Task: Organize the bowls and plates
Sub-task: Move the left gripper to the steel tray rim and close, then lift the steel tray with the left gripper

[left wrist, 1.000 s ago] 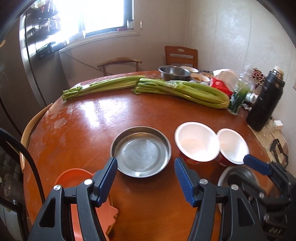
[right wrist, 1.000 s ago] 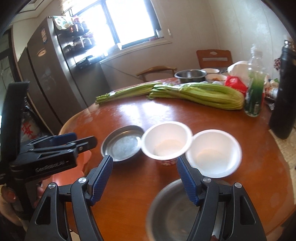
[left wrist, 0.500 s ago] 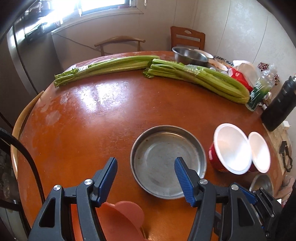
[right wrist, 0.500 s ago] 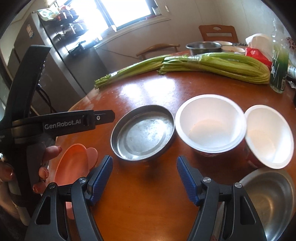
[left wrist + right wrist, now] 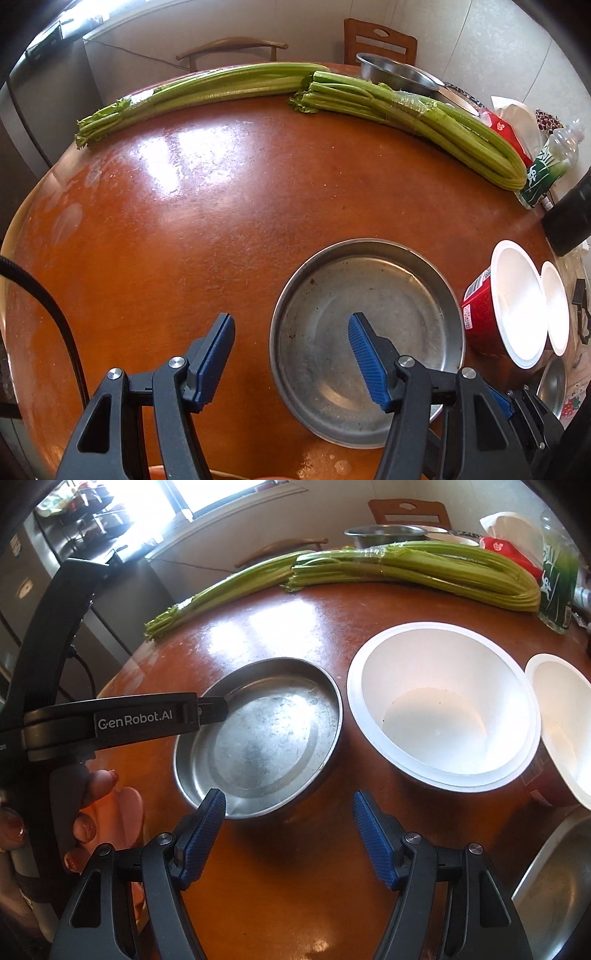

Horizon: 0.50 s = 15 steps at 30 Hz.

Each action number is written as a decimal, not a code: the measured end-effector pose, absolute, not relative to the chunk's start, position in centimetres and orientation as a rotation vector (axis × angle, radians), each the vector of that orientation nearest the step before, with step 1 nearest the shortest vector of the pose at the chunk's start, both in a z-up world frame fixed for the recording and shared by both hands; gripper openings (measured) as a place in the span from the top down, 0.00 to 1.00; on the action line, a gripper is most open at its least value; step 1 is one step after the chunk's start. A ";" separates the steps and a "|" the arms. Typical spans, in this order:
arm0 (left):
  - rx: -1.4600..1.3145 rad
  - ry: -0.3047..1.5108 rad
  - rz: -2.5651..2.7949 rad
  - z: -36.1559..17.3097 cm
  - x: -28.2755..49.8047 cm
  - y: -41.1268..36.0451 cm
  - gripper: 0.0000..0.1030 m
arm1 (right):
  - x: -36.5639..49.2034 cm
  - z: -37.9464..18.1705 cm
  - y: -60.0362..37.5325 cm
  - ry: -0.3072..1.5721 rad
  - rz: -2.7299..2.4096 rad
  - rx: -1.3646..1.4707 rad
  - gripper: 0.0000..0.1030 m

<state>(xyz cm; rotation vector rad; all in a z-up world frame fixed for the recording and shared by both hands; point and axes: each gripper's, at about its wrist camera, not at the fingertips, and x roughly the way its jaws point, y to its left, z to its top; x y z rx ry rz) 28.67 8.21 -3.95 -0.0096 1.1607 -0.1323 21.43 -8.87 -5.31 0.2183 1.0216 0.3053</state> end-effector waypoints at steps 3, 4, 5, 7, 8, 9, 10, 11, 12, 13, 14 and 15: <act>-0.030 1.162 -0.136 -4.3 29.0 8.2 0.38 | 22.0 -5.5 -8.7 1.009 0.312 0.215 0.29; -0.028 1.162 -0.138 -4.4 29.1 8.1 0.38 | 22.1 -5.5 -8.7 1.007 0.319 0.221 0.29; -0.020 1.165 -0.144 -4.5 29.2 7.9 0.39 | 22.1 -5.5 -8.7 1.004 0.322 0.226 0.29; -0.024 1.181 -0.159 -4.8 29.3 7.7 0.42 | 22.3 -5.5 -8.7 0.999 0.333 0.234 0.33; -0.019 1.187 -0.160 -5.0 29.3 7.6 0.44 | 22.4 -5.5 -8.6 0.992 0.331 0.227 0.34; -0.017 1.190 -0.159 -5.2 29.3 7.4 0.45 | 22.5 -5.5 -8.5 0.988 0.330 0.219 0.36; -0.010 1.182 -0.154 -5.2 29.2 7.3 0.47 | 22.6 -5.6 -8.4 0.986 0.335 0.216 0.38; -0.013 1.180 -0.153 -5.2 29.2 7.3 0.50 | 22.6 -5.6 -8.3 0.983 0.342 0.216 0.39; -0.022 1.180 -0.164 -5.2 29.2 7.3 0.52 | 22.6 -5.6 -8.3 0.982 0.346 0.214 0.41; -0.019 1.180 -0.160 -5.2 29.2 7.2 0.53 | 22.6 -5.6 -8.3 0.978 0.344 0.211 0.41; -0.013 1.179 -0.158 -5.2 29.1 7.2 0.53 | 22.7 -5.6 -8.4 0.977 0.347 0.213 0.41; -0.006 1.172 -0.154 -5.2 29.0 7.1 0.54 | 22.7 -5.6 -8.5 0.974 0.350 0.215 0.41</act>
